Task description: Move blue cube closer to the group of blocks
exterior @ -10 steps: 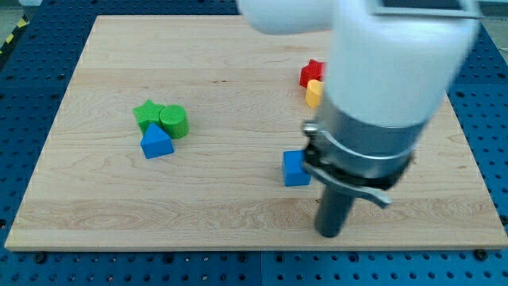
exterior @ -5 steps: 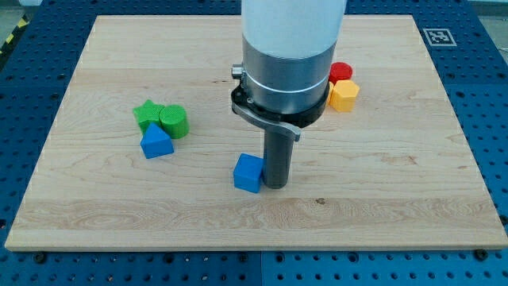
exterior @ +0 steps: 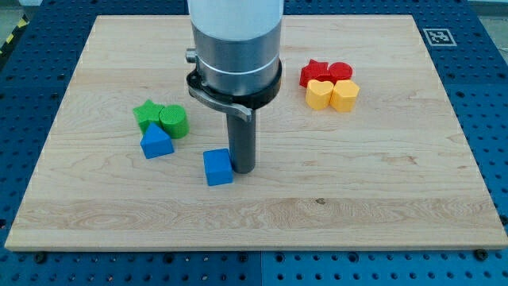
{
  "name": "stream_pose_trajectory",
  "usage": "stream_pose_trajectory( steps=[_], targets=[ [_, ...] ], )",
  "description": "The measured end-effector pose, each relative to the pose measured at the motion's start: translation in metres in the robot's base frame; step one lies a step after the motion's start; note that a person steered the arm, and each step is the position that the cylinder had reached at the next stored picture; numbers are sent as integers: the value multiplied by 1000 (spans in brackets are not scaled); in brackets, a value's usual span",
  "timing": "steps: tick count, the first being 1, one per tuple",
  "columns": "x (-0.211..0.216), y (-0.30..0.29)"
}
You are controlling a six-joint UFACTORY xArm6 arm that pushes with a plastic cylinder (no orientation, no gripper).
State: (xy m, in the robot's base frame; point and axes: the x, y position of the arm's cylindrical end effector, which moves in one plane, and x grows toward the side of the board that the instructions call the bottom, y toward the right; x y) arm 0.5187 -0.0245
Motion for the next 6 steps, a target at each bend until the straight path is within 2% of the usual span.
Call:
stream_pose_trajectory(
  steps=[2,3,4,5,6],
  targets=[
    [62,-23],
    [38,-45],
    [10,-44],
    [40,-19],
    [38,39]
  ],
)
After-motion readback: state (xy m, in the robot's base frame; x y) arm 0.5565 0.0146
